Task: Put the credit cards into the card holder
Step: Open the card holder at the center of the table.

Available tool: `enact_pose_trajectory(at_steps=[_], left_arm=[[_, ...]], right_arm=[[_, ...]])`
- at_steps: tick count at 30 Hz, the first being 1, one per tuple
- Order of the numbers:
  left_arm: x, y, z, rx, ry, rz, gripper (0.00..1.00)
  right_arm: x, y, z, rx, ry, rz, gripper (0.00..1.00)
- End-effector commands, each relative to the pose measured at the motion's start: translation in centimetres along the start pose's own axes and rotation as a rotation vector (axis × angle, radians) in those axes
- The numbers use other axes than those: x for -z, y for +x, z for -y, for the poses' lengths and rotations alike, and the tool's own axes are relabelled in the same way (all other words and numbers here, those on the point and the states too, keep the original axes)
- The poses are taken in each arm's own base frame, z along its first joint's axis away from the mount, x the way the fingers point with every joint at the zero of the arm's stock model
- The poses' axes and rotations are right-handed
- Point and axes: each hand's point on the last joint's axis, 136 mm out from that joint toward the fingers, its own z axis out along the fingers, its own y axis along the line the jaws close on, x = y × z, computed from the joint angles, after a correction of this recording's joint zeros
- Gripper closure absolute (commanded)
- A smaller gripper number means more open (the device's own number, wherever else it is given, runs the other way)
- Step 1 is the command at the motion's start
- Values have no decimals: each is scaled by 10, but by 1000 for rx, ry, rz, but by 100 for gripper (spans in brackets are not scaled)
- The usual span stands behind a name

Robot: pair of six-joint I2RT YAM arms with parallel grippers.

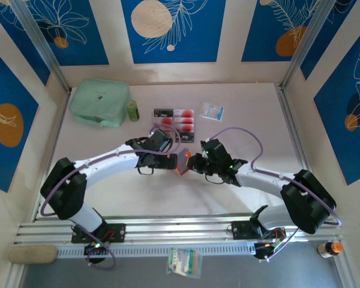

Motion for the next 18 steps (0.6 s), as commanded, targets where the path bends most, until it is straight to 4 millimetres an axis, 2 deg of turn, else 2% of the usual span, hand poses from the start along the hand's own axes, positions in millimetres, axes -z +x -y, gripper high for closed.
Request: enact_pose_trajectory(at_steps=[1, 10, 18], left_arm=[[-7, 5, -18, -39, -102, 2, 0], [-29, 8, -40, -112, -249, -28, 0], [-42, 9, -47, -149, -307, -47, 0]], right_arm=[[-6, -5, 2, -67, -23, 38, 100], [-21, 7, 23, -152, -12, 61, 100], [-40, 25, 33, -182, 22, 45, 100]])
